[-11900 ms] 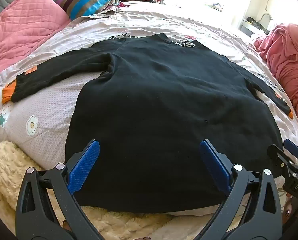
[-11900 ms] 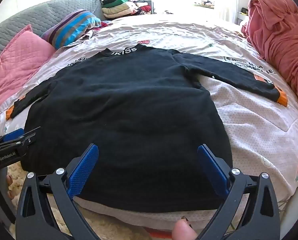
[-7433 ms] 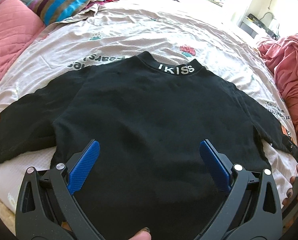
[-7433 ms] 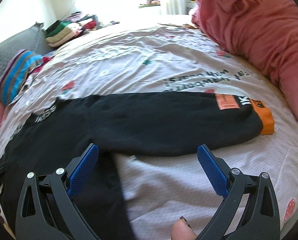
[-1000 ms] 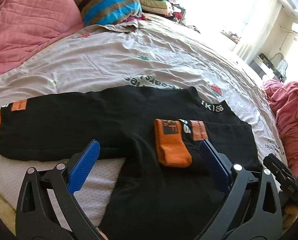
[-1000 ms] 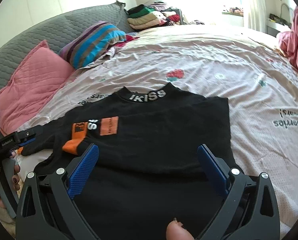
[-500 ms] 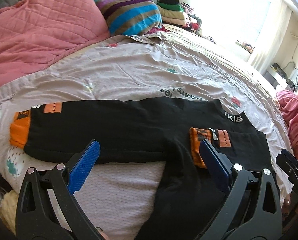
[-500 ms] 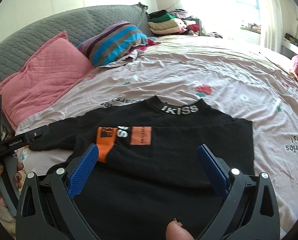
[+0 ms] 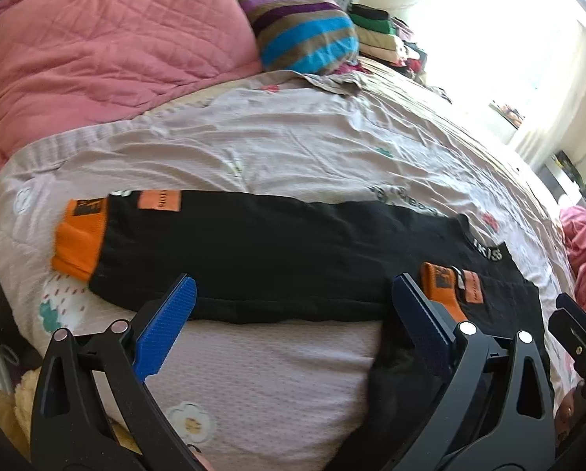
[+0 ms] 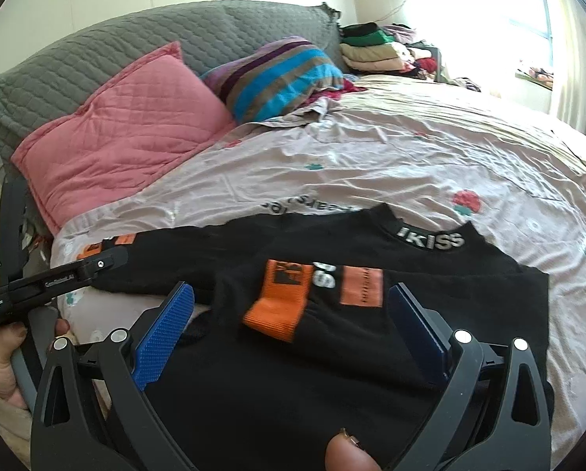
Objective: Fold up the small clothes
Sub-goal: 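Move the left tool to the orange cuff of the other sleeve, then grasp the orange cuff with the left tool and lift it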
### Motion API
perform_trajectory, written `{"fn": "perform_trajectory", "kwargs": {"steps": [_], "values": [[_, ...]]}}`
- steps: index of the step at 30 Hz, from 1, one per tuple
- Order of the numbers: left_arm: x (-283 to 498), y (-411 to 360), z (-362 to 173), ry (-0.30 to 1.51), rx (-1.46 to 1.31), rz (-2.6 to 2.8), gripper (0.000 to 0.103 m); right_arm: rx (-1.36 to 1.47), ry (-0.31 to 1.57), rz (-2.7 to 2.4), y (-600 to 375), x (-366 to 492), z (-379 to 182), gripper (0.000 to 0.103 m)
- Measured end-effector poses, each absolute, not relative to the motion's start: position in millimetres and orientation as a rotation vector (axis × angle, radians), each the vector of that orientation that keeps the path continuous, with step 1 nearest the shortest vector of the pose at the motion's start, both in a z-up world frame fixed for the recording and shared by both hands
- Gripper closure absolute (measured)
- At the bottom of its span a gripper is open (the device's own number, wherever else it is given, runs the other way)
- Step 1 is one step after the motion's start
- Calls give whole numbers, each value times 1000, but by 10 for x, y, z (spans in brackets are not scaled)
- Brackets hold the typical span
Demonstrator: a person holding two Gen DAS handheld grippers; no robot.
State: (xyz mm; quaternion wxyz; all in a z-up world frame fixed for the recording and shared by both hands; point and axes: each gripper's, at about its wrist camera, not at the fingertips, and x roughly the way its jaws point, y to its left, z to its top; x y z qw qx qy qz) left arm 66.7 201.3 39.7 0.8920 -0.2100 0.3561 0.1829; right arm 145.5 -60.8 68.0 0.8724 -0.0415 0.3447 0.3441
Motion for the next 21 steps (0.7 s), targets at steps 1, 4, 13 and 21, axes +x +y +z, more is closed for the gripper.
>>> {"fn": "perform_trajectory", "kwargs": {"steps": [1,4,13,21], "values": [[644,2052,387,739,-444,390,10,-88,721,725,-576,1451,684,5],[566,2196,339,741,-485,423,10,-102,721,748,-438,1416,685,5],[391,2517,264,737,-534,506,10,-153,714,807,-36,1305,676,5],[257,2779,142,748,-592,556,10,-196,715,873,316,1214,639,5]]}}
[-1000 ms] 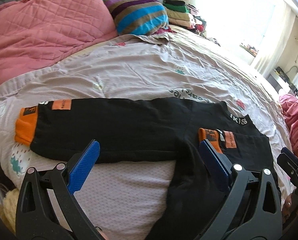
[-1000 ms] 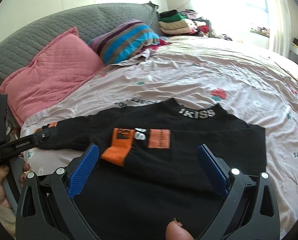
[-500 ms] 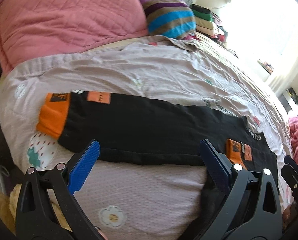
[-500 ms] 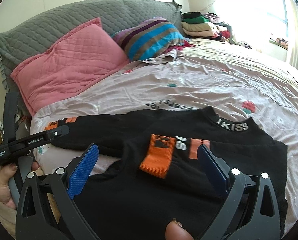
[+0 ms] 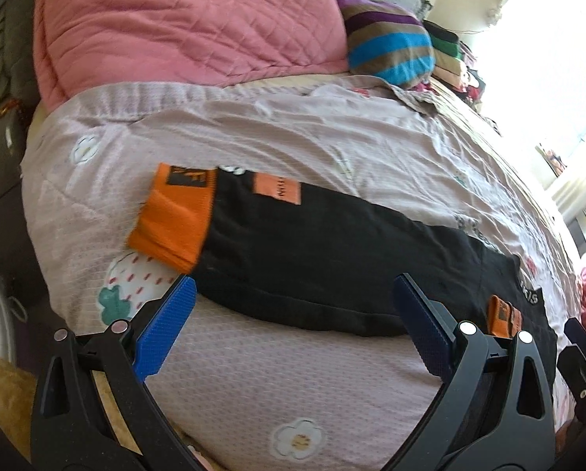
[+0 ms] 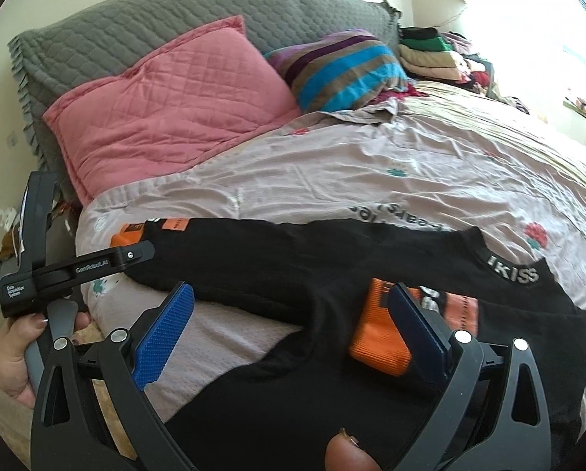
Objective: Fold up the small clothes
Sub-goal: 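Grasp the orange cuff with the left tool and lift it, then carry the sleeve across the sweatshirt body toward the right tool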
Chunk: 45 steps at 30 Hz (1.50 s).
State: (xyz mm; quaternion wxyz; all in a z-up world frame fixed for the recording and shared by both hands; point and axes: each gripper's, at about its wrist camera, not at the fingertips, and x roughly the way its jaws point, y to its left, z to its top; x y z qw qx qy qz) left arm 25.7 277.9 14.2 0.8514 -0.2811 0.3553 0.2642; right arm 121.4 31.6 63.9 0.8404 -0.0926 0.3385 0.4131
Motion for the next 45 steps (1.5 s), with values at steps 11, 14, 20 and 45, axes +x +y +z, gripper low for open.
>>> {"fn": "perform_trajectory", "kwargs": {"steps": [11,14,20,45], "values": [[96,3185,-115,748,-723,624,10,-236,756,898,598,1179,429,5],[78,3270,-175,701,-747,628,10,-230,771,886,572,1205,379,5],[111,3435,-233,619,-765,666,43,-198,788,854,423,1271,324,5],[204,2449,867,385,-627,278,99,-55,809,694,-686,1455,297,5]]}}
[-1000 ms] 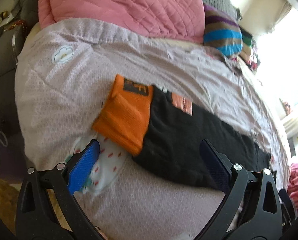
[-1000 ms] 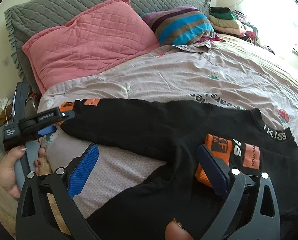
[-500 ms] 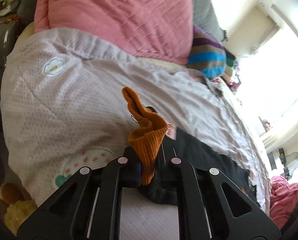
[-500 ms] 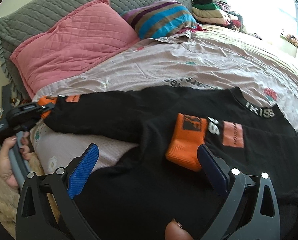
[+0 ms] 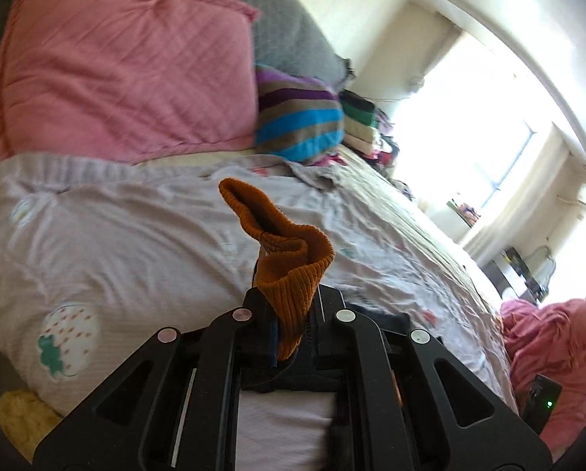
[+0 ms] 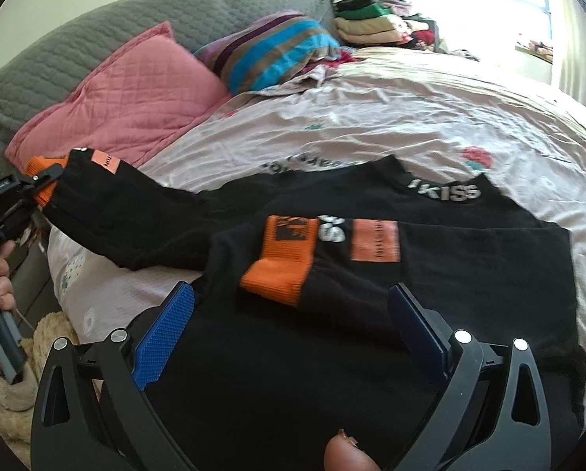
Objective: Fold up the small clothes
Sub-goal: 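Carry the sleeve across the sweatshirt body toward the right tool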
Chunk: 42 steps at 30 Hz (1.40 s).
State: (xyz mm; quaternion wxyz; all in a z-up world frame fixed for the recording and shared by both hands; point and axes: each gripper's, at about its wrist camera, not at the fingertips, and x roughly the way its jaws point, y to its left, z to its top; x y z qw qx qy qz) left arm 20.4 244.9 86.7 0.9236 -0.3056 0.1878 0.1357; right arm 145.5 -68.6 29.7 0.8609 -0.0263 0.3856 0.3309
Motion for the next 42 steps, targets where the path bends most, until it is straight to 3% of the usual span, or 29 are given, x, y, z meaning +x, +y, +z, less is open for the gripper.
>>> {"fn": "perform_trajectory", "kwargs": {"steps": [17,42], "values": [[729,1635,1117,450,-571,21,99,11,752,540,-1490,1501,420,5],[1207,697,805,620,-451,-141,99,108,752,358,-2338,1666,320,5]]}}
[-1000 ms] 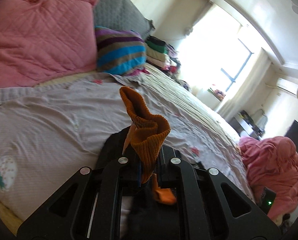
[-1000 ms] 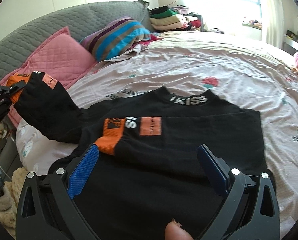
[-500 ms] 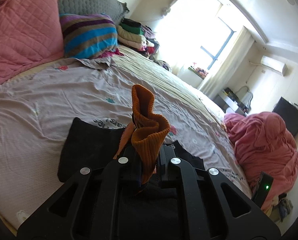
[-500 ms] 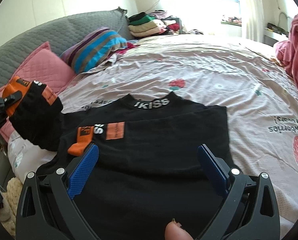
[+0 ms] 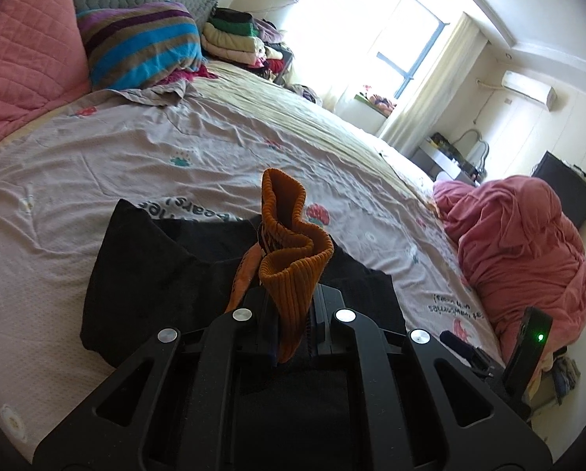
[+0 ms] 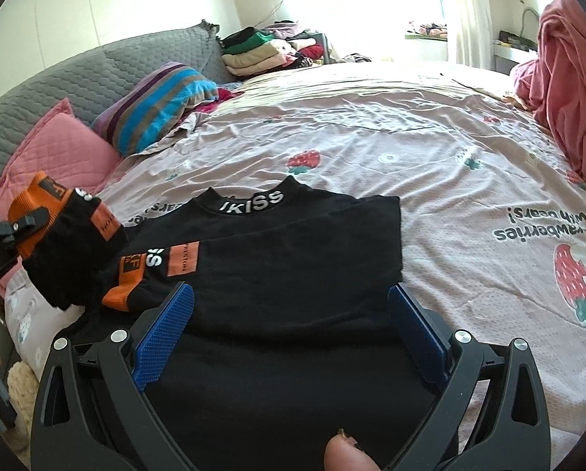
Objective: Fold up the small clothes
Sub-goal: 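Carry the sleeve across the sweatshirt body toward the right tool, then lower the cuff onto the sweatshirt body and open the left tool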
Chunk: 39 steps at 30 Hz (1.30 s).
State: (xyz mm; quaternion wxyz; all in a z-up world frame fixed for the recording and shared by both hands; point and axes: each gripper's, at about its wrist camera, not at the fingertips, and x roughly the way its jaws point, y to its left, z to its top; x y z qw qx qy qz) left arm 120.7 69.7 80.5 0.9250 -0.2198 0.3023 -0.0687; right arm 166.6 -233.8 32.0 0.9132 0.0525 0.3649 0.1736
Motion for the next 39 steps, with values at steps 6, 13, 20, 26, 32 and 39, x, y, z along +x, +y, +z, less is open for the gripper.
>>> {"fn": "perform_trajectory", "kwargs": {"steps": [6,13,20,26,32,39], "values": [[1307,548,641,670,-428,-162,99,143,744,341,-2441,1701,338,5],[1419,324,432,739,-387,-199,99,190,761,325,-2553,1726,298,5],[1499,78,190,810,-359,-271,90,258,789,325,-2657,1768,243,5],[1460,-12,118,850,-307,-295,69,280,821,334,-2666,1793,169,5],[1385,142,210,821,-293,-251,40,276,869,391,-2489,1795,74,5],[1284,534,340,783,-283,-78,18,172,939,538,-1925,1763,-41,5]]}}
